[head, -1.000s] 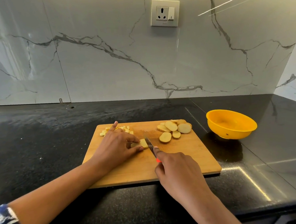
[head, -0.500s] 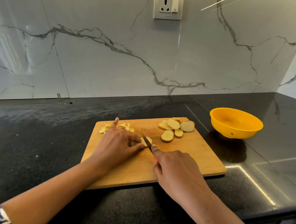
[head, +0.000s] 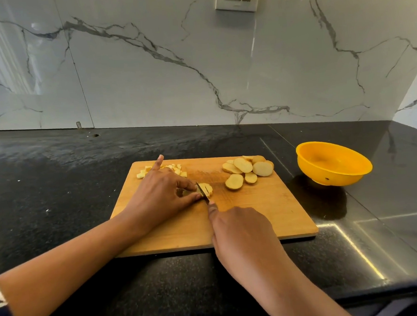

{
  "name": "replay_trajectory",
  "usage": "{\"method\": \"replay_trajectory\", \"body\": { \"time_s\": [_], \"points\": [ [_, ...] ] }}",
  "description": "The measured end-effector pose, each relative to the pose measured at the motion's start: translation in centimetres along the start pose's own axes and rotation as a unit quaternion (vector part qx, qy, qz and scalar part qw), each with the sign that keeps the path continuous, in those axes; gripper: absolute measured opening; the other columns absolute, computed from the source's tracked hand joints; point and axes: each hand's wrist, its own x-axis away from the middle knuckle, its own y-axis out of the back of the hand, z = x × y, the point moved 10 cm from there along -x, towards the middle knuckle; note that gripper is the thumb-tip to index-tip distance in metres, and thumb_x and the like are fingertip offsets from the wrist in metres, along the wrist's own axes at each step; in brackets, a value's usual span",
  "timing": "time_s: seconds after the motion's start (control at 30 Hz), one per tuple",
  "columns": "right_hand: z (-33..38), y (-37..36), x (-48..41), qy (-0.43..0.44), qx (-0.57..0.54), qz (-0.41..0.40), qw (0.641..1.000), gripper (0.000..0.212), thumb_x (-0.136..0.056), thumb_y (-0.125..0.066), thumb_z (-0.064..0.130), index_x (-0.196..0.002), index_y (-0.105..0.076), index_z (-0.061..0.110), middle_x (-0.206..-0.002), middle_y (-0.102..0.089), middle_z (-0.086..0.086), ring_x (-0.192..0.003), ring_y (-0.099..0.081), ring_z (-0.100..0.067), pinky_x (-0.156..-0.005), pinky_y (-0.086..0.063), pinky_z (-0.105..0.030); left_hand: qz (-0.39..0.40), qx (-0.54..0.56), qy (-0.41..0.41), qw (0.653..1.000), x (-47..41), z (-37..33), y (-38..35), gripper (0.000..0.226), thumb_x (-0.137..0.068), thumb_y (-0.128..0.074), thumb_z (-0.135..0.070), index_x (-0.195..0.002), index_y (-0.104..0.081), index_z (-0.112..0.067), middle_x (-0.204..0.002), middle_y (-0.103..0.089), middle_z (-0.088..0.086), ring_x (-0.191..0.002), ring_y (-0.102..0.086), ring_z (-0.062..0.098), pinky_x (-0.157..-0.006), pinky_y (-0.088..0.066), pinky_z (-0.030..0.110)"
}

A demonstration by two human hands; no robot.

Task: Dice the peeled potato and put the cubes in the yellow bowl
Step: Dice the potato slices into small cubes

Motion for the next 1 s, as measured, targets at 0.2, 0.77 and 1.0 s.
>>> {"method": "replay_trajectory", "body": {
  "time_s": [0.2,0.77,1.0],
  "points": [
    [-1.3,1.2,3.0,-0.012,-0.057,-0.064,0.996,0.054,-0.102,-0.033,0.032,-0.152,-0.013,0.029,-0.097,-0.057,0.004,-0.080,-0.048,-0.017,-0.066,-0.040,-0.029,0.006,-0.008,0.006,1.000,0.1,0.4,0.1,0.042,-0.077,-0.063,-0.053,-0.109,-0.069,-0.027,-0.103,-0.070,-0.002,-0.105,-0.056,0.009,-0.107,0.013,0.014],
    [-1.2,0.8,0.7,-0.034,-0.094,-0.094,0.991,0.051,-0.102,-0.033,0.032,-0.151,-0.017,0.031,-0.107,-0.061,0.003,-0.093,-0.055,-0.017,-0.067,-0.037,-0.028,0.012,0.019,0.011,1.000,0.4,1.6,0.5,0.024,-0.075,-0.073,-0.041,-0.096,-0.073,-0.027,-0.098,-0.070,-0.014,-0.097,-0.055,0.001,-0.115,-0.004,0.025],
    [-0.5,0.8,0.3,-0.021,-0.073,-0.091,0.993,0.051,-0.102,-0.033,0.030,-0.151,-0.019,0.029,-0.109,-0.061,0.001,-0.093,-0.054,-0.019,-0.066,-0.038,-0.029,0.000,0.022,0.001,1.000,0.4,1.6,0.6,0.022,-0.075,-0.074,-0.039,-0.093,-0.075,-0.025,-0.095,-0.071,-0.014,-0.094,-0.054,0.000,-0.114,-0.002,0.024]
  ]
}}
